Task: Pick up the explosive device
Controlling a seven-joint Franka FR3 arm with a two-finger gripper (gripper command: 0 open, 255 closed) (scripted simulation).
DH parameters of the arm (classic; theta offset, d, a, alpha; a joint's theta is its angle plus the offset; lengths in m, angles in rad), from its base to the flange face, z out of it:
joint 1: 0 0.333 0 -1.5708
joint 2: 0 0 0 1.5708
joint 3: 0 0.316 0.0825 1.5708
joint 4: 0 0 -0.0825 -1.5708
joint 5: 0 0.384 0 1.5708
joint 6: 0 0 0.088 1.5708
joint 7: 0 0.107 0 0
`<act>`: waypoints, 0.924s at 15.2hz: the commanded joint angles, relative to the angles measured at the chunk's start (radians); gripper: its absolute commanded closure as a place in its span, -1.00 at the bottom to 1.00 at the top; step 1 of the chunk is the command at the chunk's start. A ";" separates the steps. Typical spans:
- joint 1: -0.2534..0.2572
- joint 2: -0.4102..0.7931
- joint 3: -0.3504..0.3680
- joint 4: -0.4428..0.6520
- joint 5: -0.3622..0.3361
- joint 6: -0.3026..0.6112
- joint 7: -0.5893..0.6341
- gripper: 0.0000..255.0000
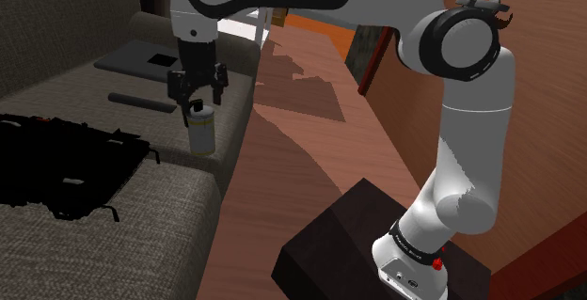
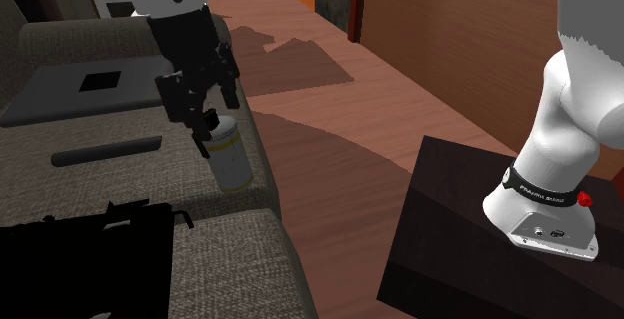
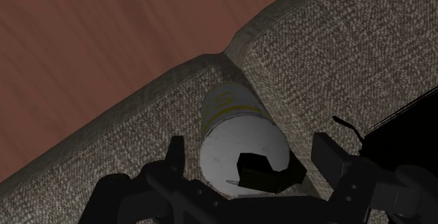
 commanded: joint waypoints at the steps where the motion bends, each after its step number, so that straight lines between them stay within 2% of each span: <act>1: -0.004 0.003 -0.002 -0.033 -0.002 0.035 -0.001 -1.00; 3: -0.004 0.003 -0.002 -0.033 -0.002 0.035 -0.001 -1.00; 4: -0.003 0.003 -0.002 -0.032 -0.002 0.035 -0.001 1.00; 14: -0.003 0.002 -0.001 -0.021 -0.001 0.022 -0.001 1.00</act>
